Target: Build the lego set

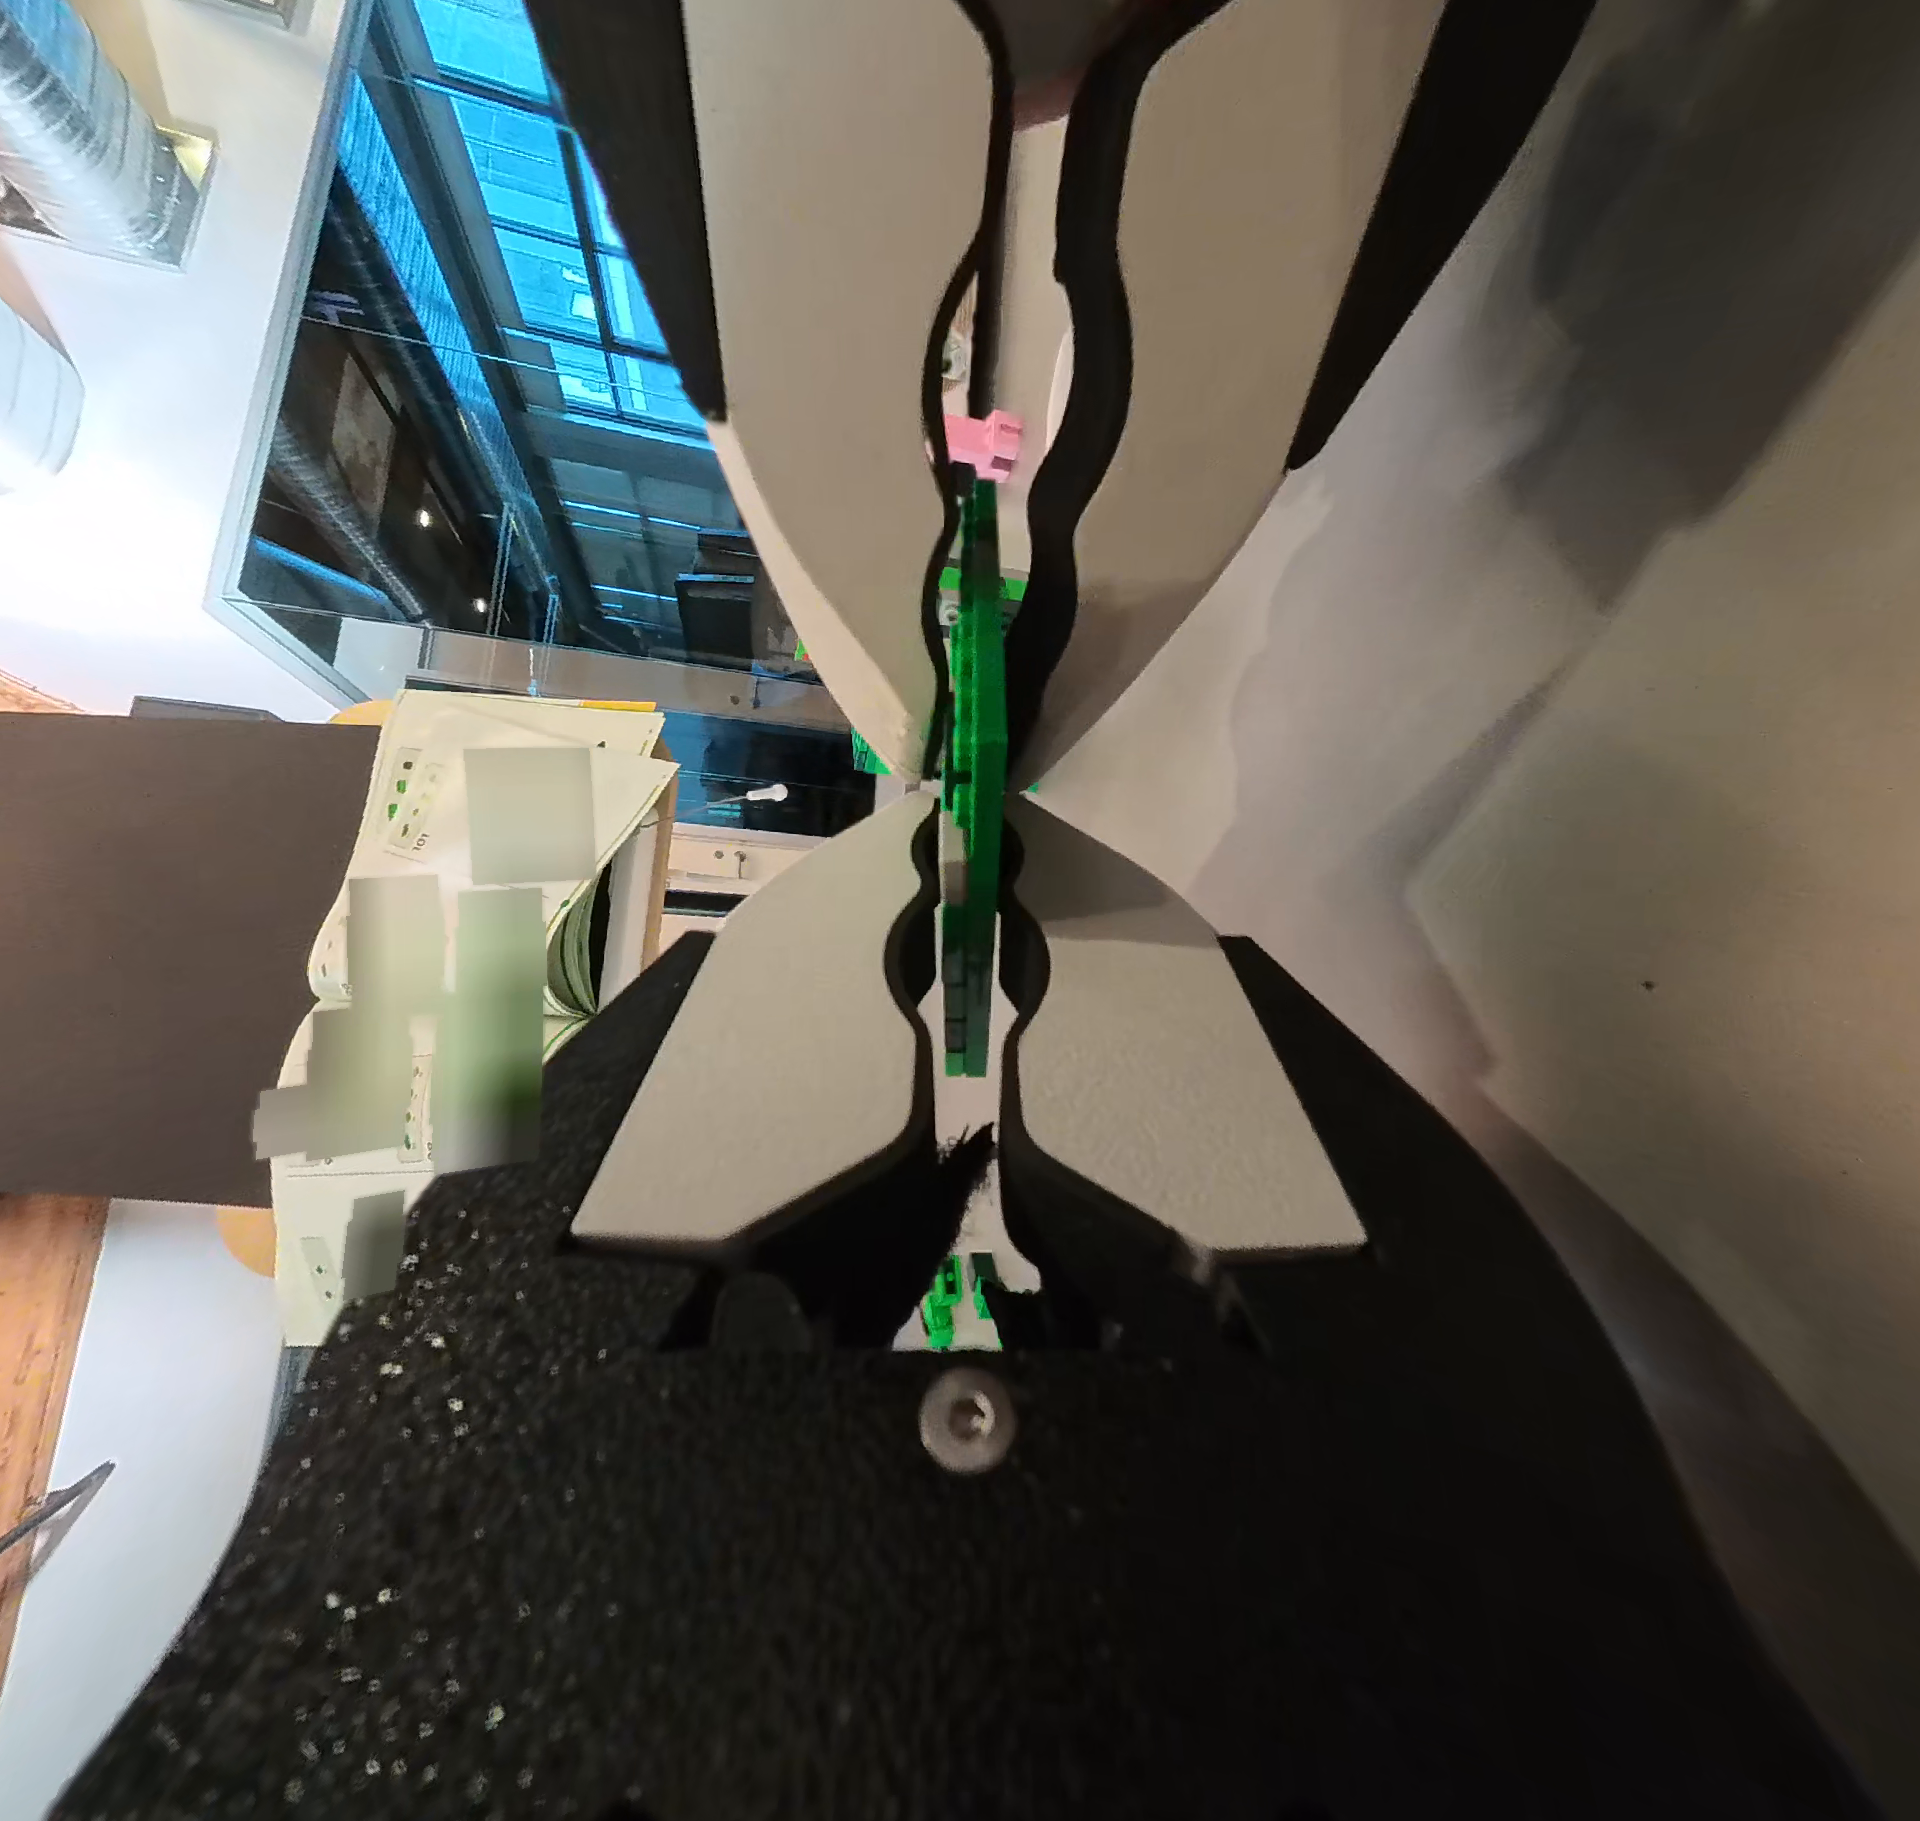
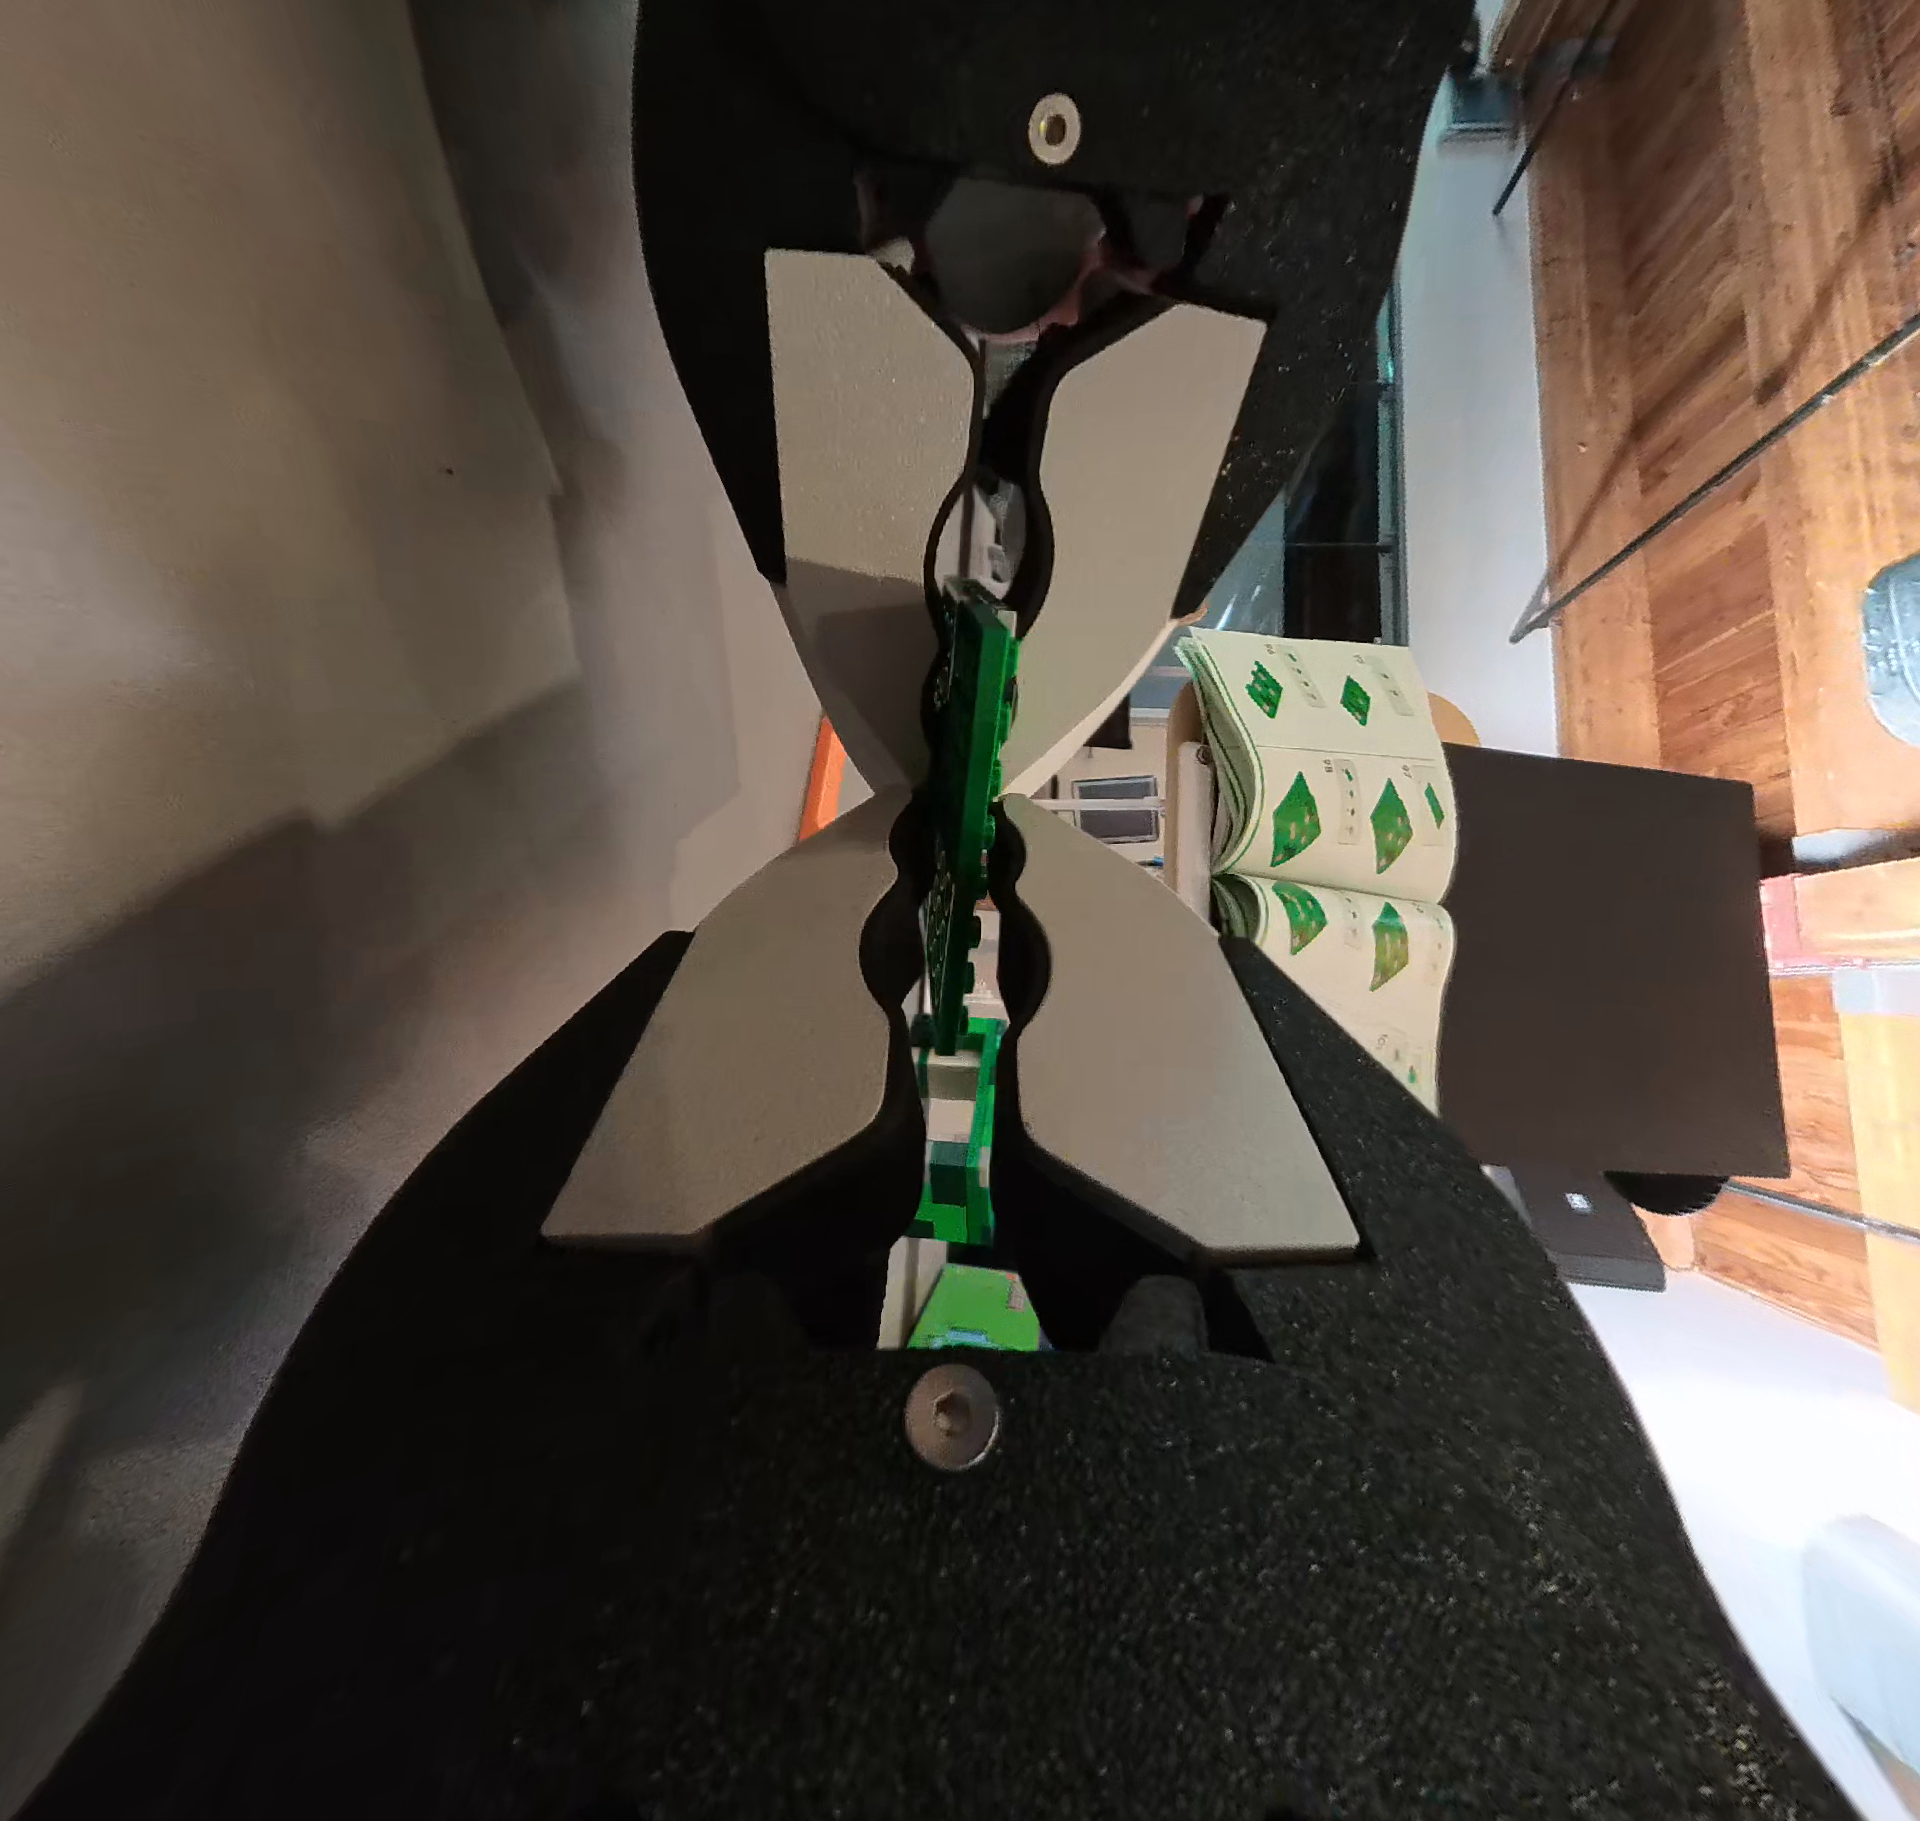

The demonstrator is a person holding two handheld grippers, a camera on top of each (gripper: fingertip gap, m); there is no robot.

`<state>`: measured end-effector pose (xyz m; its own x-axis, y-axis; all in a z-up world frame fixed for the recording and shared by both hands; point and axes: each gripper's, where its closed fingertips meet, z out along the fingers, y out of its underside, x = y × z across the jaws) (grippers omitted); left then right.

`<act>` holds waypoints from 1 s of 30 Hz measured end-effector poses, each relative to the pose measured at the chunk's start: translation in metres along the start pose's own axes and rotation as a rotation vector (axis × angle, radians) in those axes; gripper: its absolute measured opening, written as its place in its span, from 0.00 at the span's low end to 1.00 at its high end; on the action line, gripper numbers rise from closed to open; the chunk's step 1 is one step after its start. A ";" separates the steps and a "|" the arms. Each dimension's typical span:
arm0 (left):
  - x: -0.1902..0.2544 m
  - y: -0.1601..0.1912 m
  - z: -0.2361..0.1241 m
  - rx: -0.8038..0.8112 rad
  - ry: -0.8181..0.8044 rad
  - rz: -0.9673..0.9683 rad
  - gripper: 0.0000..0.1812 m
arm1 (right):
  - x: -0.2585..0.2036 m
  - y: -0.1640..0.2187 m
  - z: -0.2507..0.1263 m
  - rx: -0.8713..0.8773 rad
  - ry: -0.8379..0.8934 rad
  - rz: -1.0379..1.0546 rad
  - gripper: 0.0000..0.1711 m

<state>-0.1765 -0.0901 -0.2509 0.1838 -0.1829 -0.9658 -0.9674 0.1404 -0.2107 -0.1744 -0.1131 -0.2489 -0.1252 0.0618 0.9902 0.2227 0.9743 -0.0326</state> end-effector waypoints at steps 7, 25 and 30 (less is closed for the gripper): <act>0.002 0.002 0.002 -0.039 -0.004 0.060 0.03 | -0.005 0.002 0.001 -0.019 -0.067 0.030 0.05; -0.005 0.004 0.003 -0.018 -0.050 0.035 0.04 | 0.003 0.003 -0.007 0.088 -0.149 0.298 0.05; 0.003 0.004 0.004 -0.036 0.052 -0.056 0.03 | -0.002 0.002 -0.007 0.091 -0.137 0.243 0.05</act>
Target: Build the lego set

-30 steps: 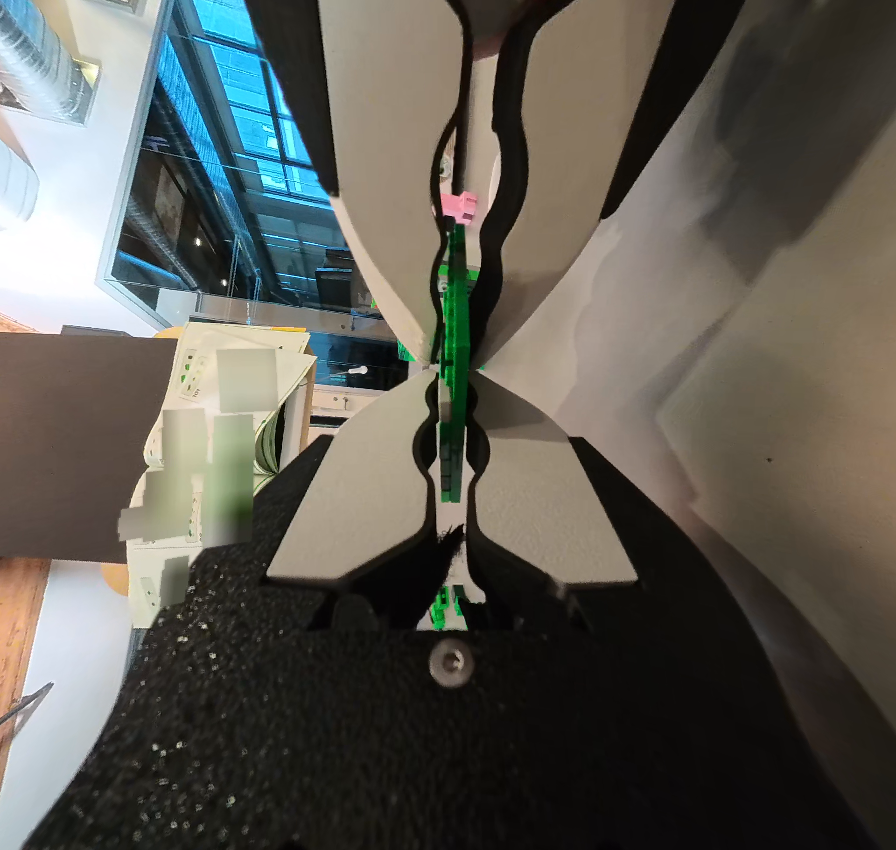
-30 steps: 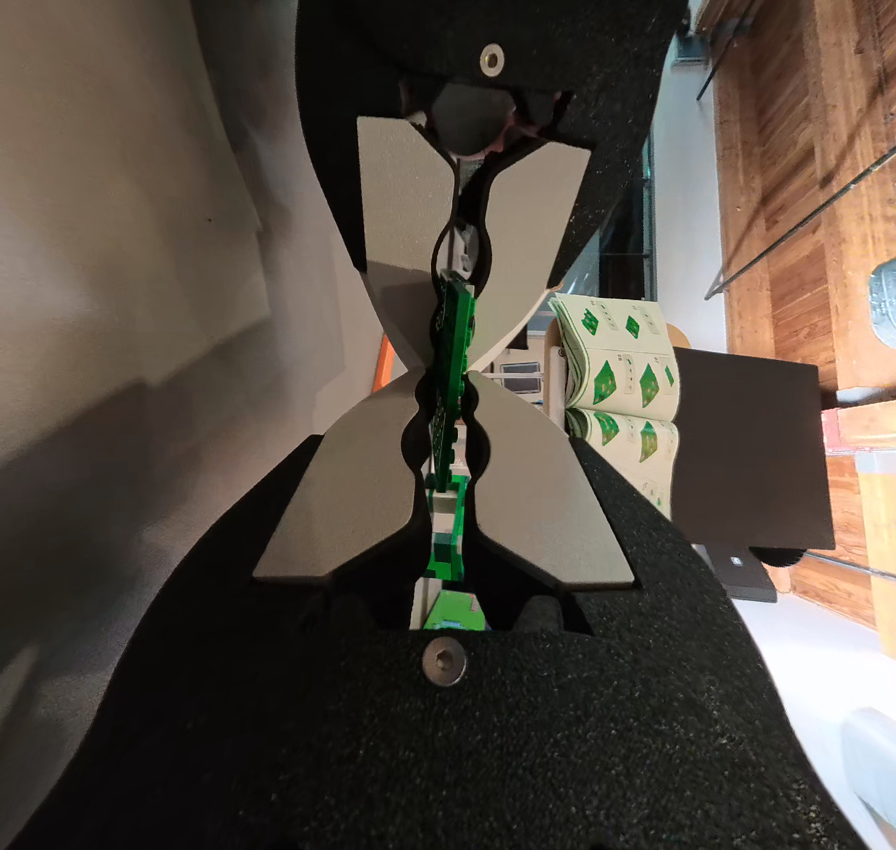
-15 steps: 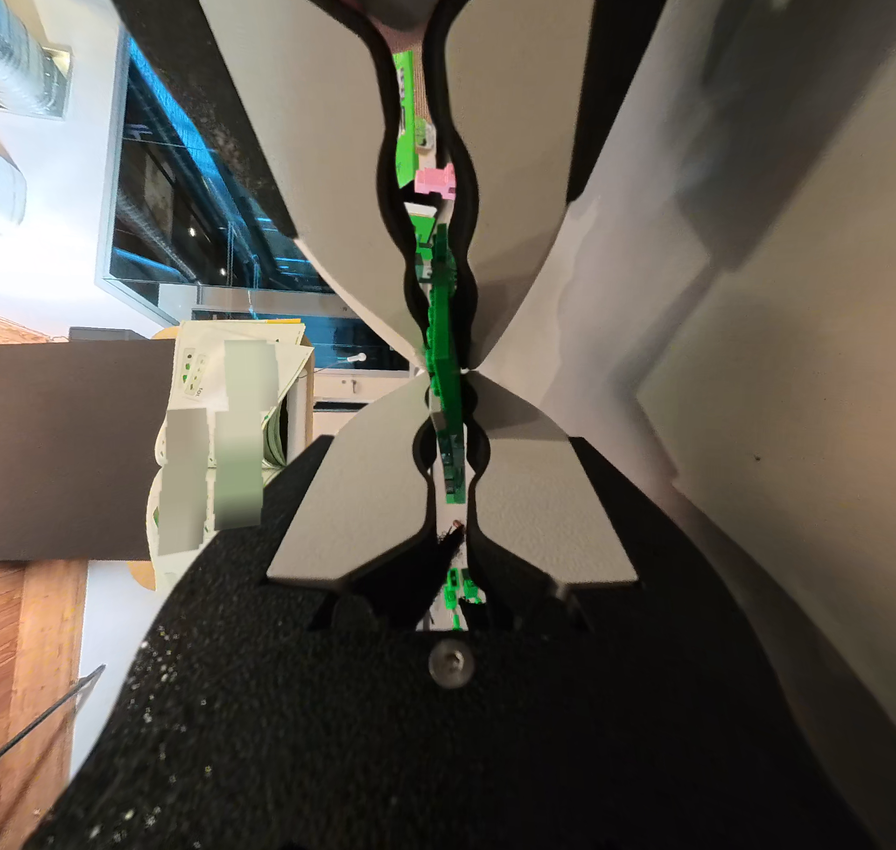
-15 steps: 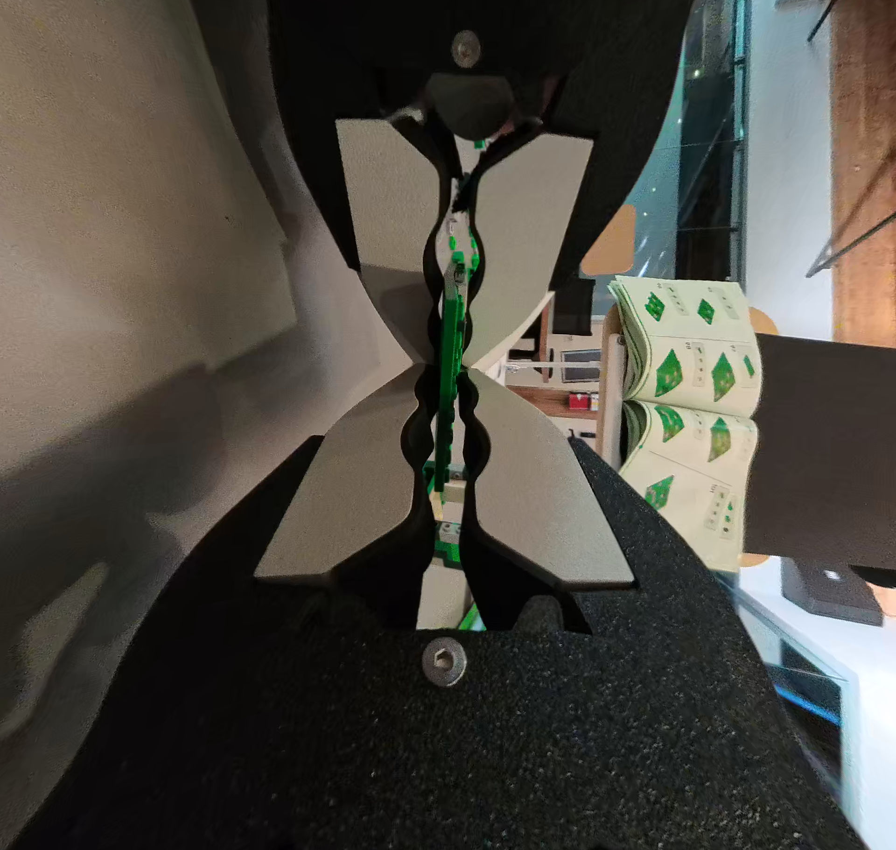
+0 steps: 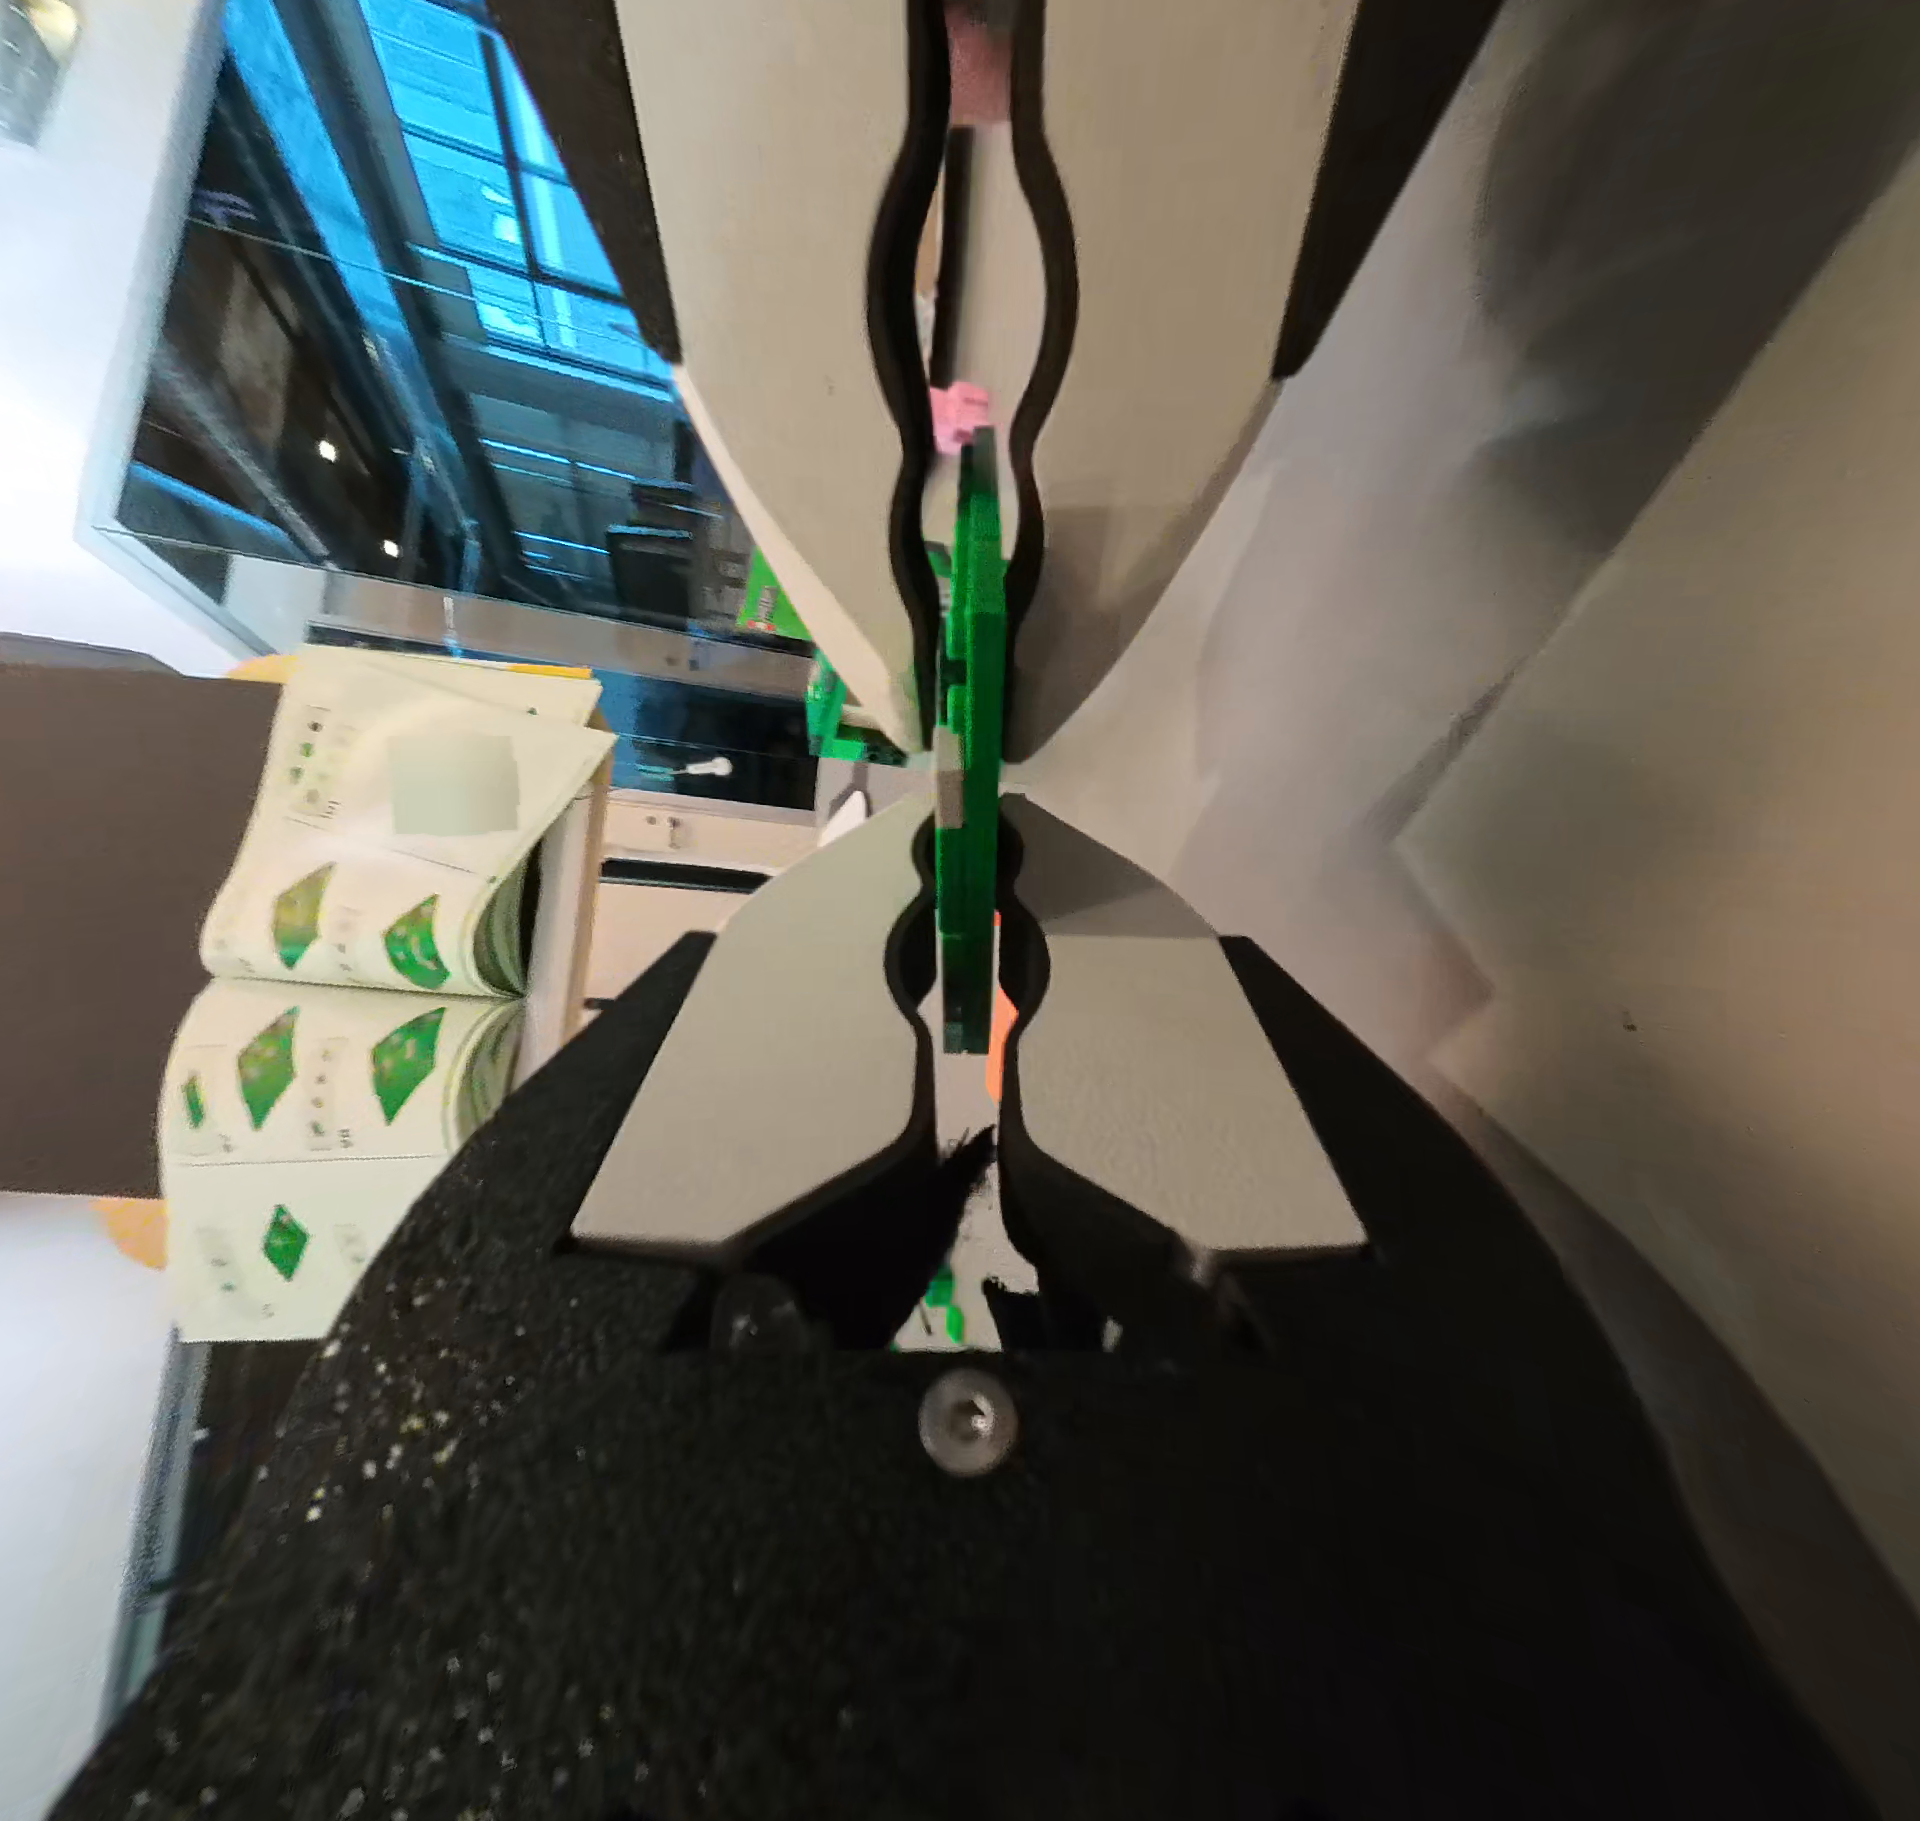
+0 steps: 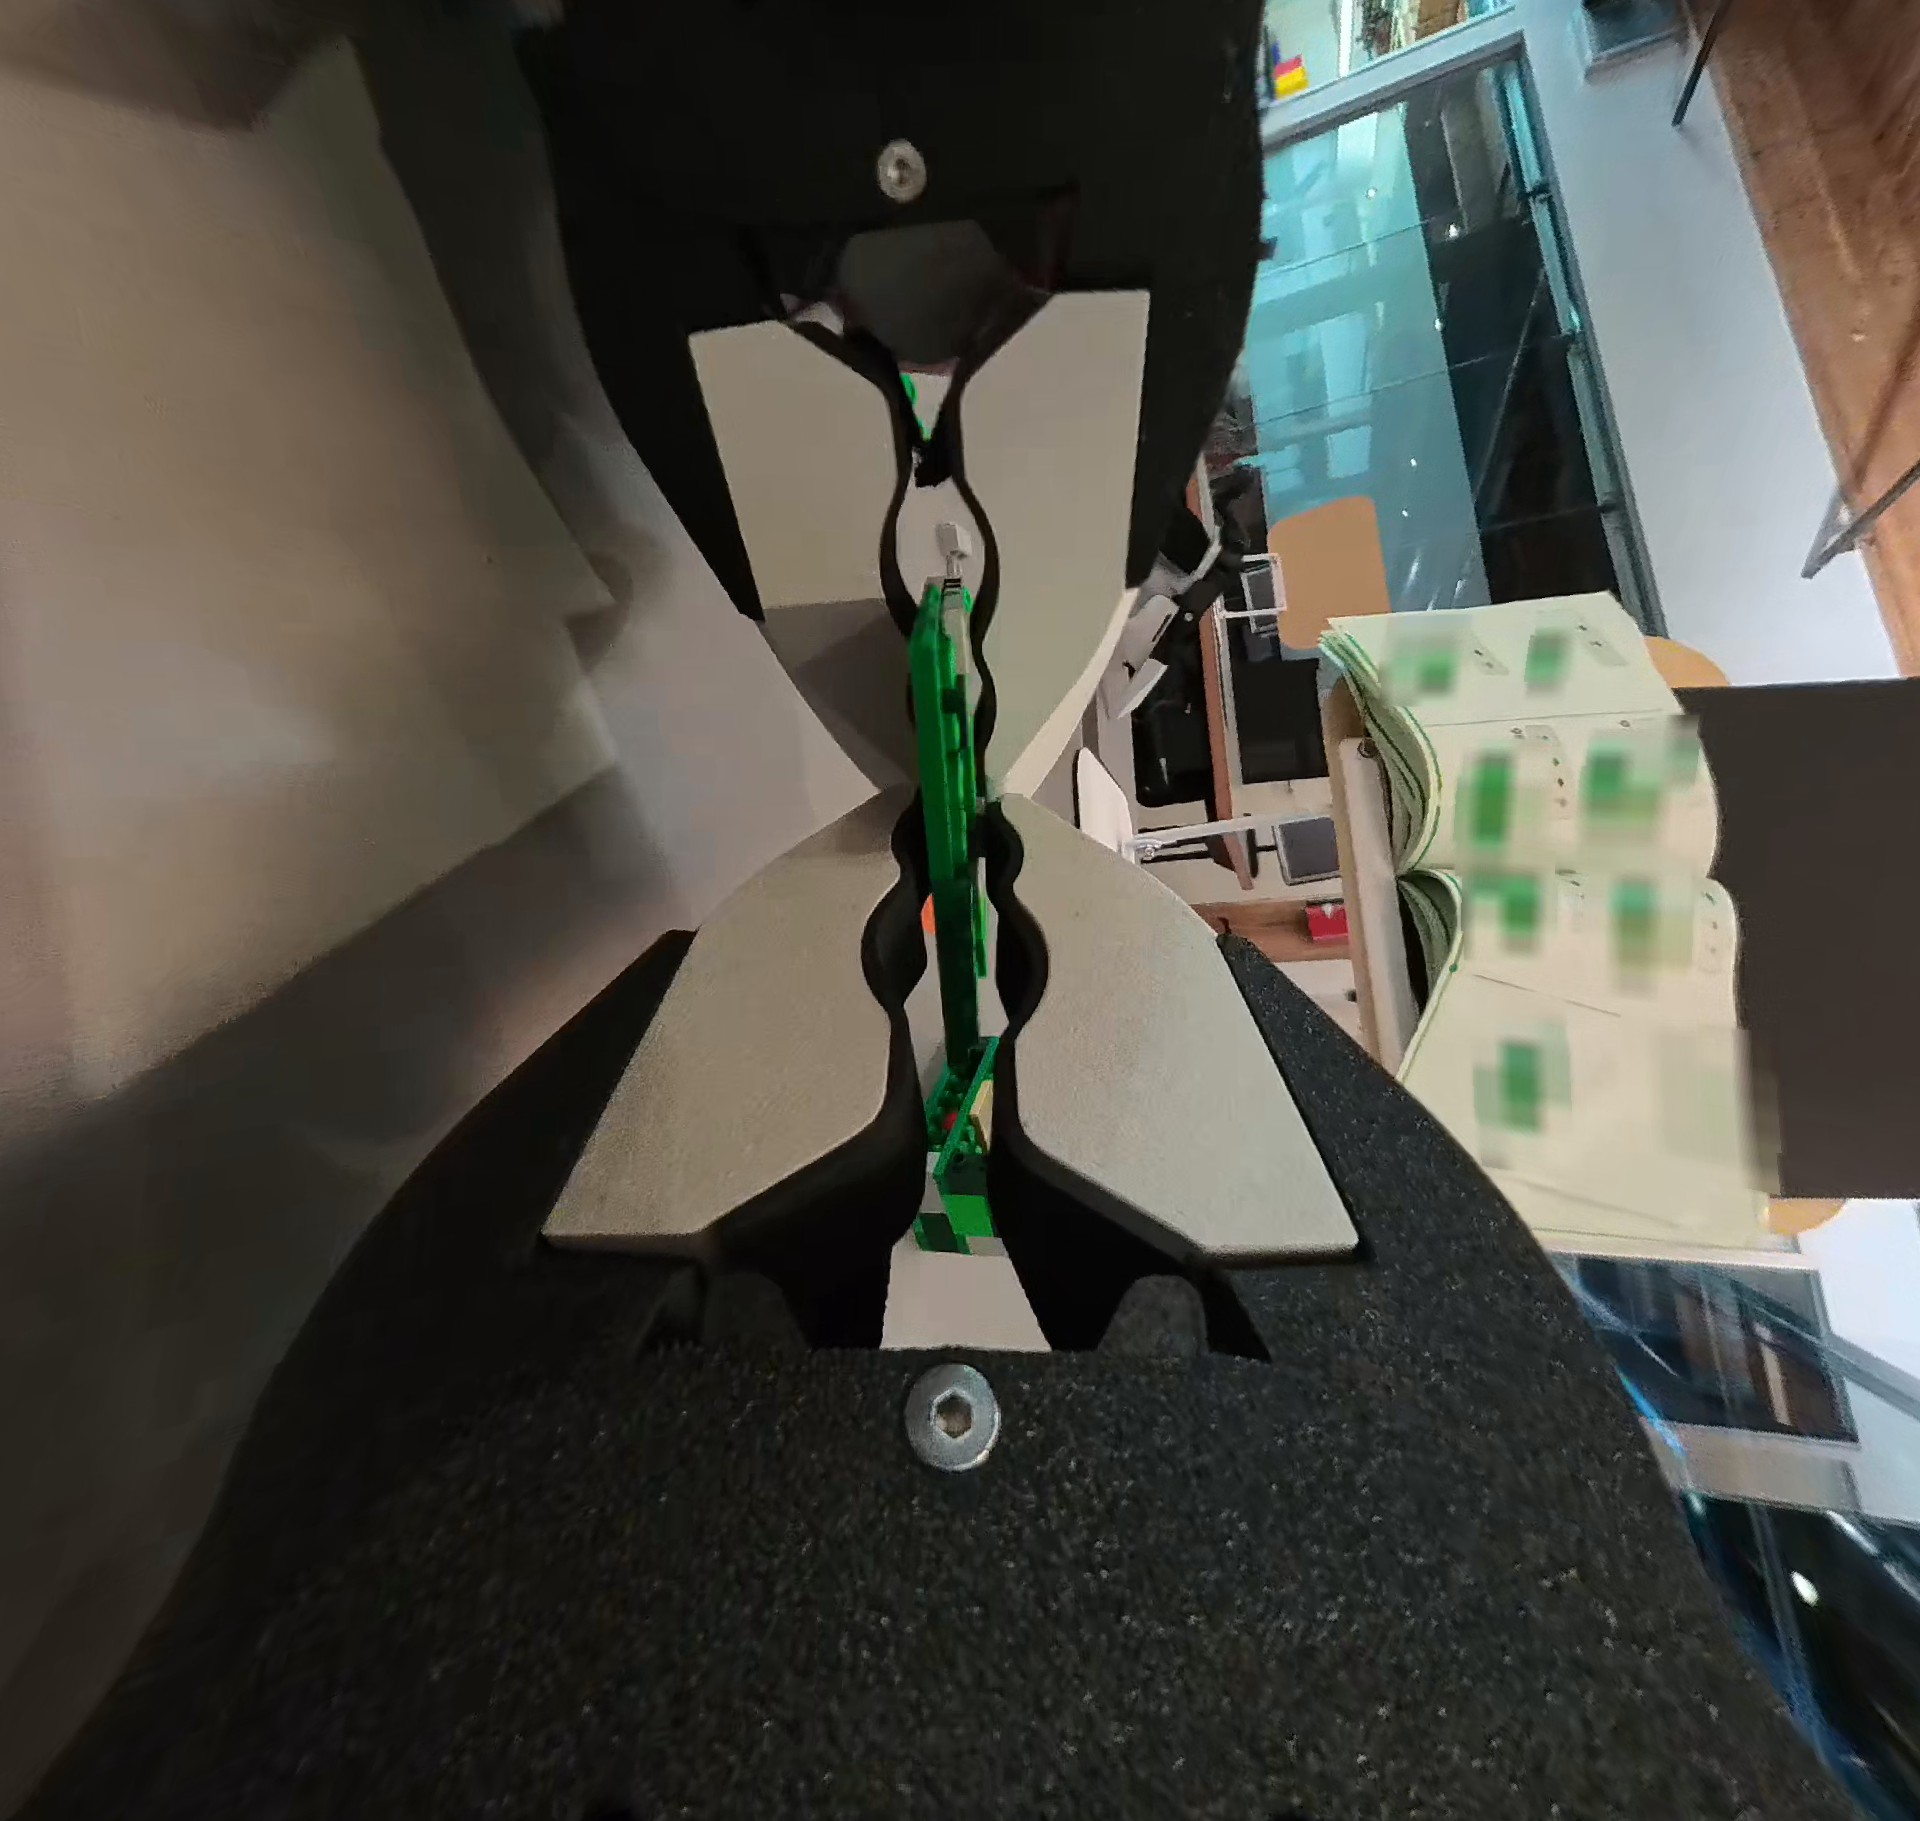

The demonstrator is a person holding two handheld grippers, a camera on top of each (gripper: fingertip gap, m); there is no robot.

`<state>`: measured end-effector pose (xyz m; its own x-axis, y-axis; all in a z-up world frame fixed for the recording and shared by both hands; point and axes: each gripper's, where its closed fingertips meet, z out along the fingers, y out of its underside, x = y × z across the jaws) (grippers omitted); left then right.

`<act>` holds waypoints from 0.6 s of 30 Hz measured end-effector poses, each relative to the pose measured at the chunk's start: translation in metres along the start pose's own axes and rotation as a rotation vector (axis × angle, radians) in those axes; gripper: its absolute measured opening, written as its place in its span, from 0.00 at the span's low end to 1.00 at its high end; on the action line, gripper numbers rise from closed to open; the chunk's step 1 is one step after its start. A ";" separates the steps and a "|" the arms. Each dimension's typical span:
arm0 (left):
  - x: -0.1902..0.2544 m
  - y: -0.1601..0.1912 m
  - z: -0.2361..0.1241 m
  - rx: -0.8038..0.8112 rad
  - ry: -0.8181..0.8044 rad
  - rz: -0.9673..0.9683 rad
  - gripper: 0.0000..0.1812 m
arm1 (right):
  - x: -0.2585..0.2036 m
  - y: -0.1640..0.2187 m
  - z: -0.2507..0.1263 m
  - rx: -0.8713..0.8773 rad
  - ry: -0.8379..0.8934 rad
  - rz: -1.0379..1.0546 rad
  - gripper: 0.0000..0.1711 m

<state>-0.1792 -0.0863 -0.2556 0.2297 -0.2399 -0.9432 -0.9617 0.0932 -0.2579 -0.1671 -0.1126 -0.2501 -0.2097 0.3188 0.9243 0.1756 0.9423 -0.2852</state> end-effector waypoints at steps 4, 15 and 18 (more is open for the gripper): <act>0.004 0.001 0.001 -0.010 0.036 -0.023 0.03 | -0.003 0.001 0.001 -0.012 0.007 -0.075 0.05; 0.003 -0.002 -0.001 0.005 -0.003 0.029 0.03 | -0.003 -0.001 -0.002 0.033 0.022 -0.037 0.04; -0.002 -0.003 -0.003 0.020 -0.044 0.040 0.03 | 0.007 0.002 -0.003 0.038 0.095 -0.035 0.13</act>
